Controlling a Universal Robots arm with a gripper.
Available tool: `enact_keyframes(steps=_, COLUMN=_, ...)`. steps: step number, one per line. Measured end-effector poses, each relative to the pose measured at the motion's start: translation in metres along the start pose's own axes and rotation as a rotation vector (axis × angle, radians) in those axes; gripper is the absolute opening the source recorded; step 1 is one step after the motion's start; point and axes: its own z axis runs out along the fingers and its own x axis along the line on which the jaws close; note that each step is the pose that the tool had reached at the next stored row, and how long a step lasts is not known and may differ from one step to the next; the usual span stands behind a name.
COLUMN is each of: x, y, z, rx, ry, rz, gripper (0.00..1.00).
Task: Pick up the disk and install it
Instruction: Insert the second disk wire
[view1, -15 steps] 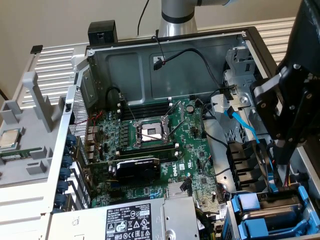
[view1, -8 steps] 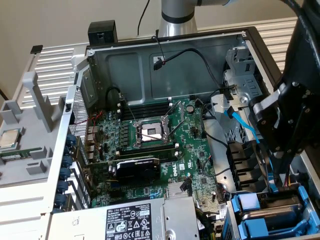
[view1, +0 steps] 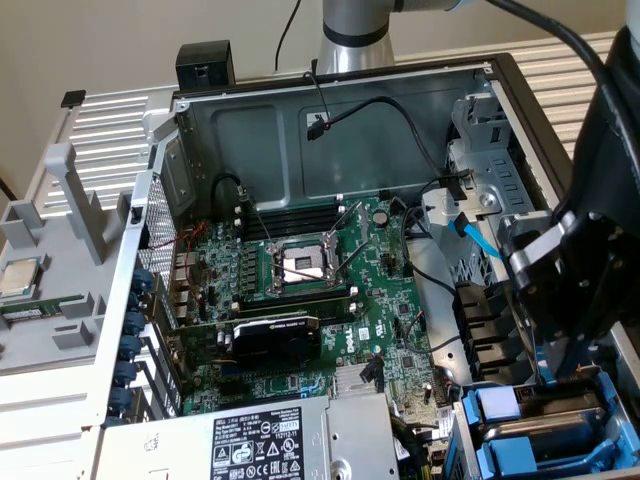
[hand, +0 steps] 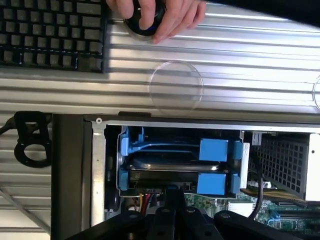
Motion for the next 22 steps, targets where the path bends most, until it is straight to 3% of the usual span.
enact_keyframes(steps=6, x=-0.001, y=0.0000, z=0.0067, rx=-0.0010, ry=0.0031, rz=-0.036, gripper=0.11)
enact_keyframes(steps=11, x=-0.001, y=0.0001, z=0.0073, rx=0.0017, ry=0.0059, rz=-0.033, gripper=0.11)
enact_keyframes(steps=22, x=-0.001, y=0.0002, z=0.0132, rx=0.0032, ry=0.0063, rz=-0.023, gripper=0.11)
